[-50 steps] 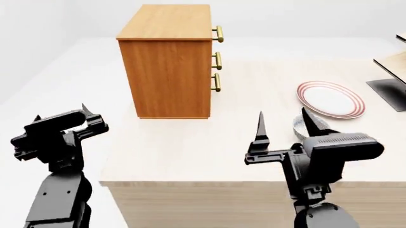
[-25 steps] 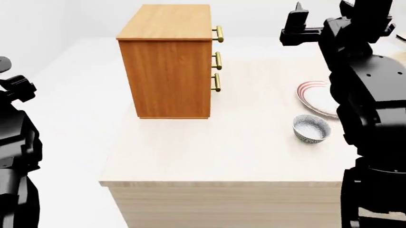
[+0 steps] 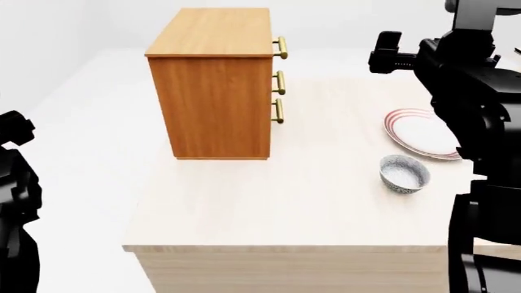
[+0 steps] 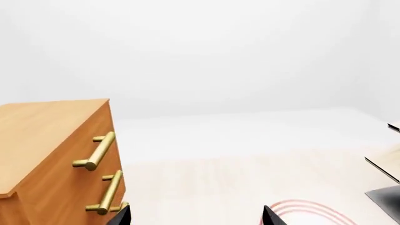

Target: Open the top drawer of the cabinet and put the bowl in it.

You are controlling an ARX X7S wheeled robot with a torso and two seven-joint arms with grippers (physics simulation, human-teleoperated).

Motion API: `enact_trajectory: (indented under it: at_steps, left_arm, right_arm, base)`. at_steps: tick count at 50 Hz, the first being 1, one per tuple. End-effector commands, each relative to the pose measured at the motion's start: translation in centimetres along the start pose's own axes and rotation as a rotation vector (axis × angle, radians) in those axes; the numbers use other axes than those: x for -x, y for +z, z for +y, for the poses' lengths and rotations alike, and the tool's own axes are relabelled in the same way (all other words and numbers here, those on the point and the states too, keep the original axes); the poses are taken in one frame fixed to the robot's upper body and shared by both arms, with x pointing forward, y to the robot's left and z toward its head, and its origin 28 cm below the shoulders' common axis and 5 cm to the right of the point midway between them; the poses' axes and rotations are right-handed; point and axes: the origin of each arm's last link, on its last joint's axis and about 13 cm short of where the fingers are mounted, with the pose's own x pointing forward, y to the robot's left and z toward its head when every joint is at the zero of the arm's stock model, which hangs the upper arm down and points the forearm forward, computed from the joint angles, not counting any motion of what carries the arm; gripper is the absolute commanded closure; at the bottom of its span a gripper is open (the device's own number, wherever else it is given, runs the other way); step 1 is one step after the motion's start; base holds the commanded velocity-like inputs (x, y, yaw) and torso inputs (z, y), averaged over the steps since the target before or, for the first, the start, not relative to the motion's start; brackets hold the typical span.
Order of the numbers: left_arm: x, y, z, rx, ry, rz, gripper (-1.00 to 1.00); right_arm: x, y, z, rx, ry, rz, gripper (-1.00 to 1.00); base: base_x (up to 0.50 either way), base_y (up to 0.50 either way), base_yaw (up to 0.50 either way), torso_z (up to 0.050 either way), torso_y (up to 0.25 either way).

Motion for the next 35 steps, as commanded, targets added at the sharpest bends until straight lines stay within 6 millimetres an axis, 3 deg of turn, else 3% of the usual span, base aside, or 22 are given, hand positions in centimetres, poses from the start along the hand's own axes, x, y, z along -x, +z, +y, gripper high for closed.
enact_trajectory:
  at_steps: [1,35]
  left_arm:
    - [-0.08,0.12,0.08,0.012,0.0,0.014,-1.0]
    - [-0.24,0.54,0.2,0.028,0.004,0.018,-1.0]
  right_arm:
    - [0.01,0.02,-0.56,-0.026,-0.024,0.037,-1.0]
    - [0.17,0.09,-1.0,-0.035,-0.049,0.045,-1.0]
  base:
    - [0.5,0.0,0.0,0.0,0.0]
    - [0.5,0.0,0.0,0.0,0.0]
